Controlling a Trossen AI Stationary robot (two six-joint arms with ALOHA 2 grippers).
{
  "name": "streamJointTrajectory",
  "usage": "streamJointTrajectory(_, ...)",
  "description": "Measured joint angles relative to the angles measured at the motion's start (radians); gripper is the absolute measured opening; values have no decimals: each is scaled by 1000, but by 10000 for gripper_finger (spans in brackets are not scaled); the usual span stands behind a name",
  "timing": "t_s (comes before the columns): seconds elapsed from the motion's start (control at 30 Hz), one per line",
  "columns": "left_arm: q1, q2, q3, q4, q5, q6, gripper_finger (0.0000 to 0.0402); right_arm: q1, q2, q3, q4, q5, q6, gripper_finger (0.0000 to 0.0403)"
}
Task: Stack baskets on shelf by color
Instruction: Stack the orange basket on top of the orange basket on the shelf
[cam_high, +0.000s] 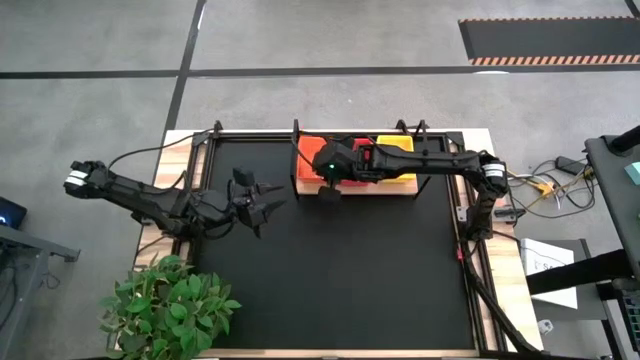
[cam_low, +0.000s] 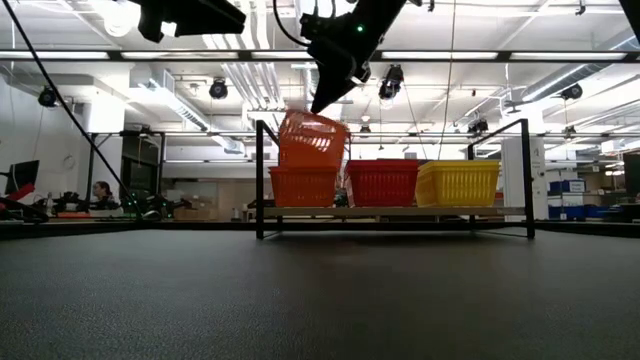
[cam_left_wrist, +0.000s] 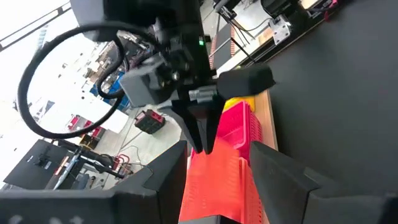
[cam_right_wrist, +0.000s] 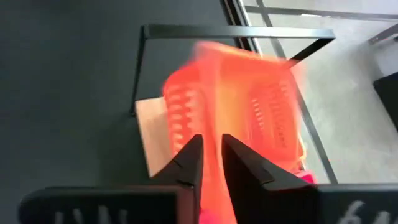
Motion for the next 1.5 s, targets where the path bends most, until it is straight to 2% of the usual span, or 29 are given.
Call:
streamJointTrajectory(0.17, 0, 3, 0, 1, 0, -34, 160, -13, 20, -1, 17, 0, 37, 96)
streamJointTrajectory(0.3, -1, 3, 0, 2, 1, -88, 160, -9, 4, -1, 28, -1, 15, 115)
streamJointTrajectory(0.43, -1, 3, -5, 0, 7, -138, 160, 15, -63, -9, 11, -3, -1, 112)
streamJointTrajectory(0.53, -1, 3, -10, 1, 23, -183, 160, 45, -142, -73, 15, -4, -3, 94)
streamJointTrajectory(0.63, -1, 11, -17, 2, 89, -227, 160, 83, -252, -213, 38, -13, -3, 65)
streamJointTrajectory(0.7, -2, 27, -18, 15, 119, -268, 160, 103, -348, -335, 98, -64, -3, 43)
streamJointTrajectory(0.83, 5, 95, -3, 87, 124, -302, 157, 114, -537, -609, 363, -229, 10, 12)
streamJointTrajectory(0.93, 23, 176, 38, 96, 156, -295, 142, 114, -632, -807, 568, -238, -14, 9)
streamJointTrajectory(1.03, 62, 254, 102, 88, 241, -294, 123, 113, -703, -957, 751, -239, -59, 9)
streamJointTrajectory(1.1, 95, 299, 154, 44, 301, -294, 112, 113, -738, -1026, 845, -241, -85, 9)
streamJointTrajectory(1.2, 149, 357, 259, -117, 384, -294, 99, 113, -784, -1088, 889, -245, -100, 9)
streamJointTrajectory(1.3, 198, 425, 377, -276, 398, -303, 94, 113, -829, -1115, 895, -246, -89, 9)
streamJointTrajectory(1.5, 290, 550, 572, -562, 462, -287, 120, 115, -861, -1150, 897, -327, -73, 9)
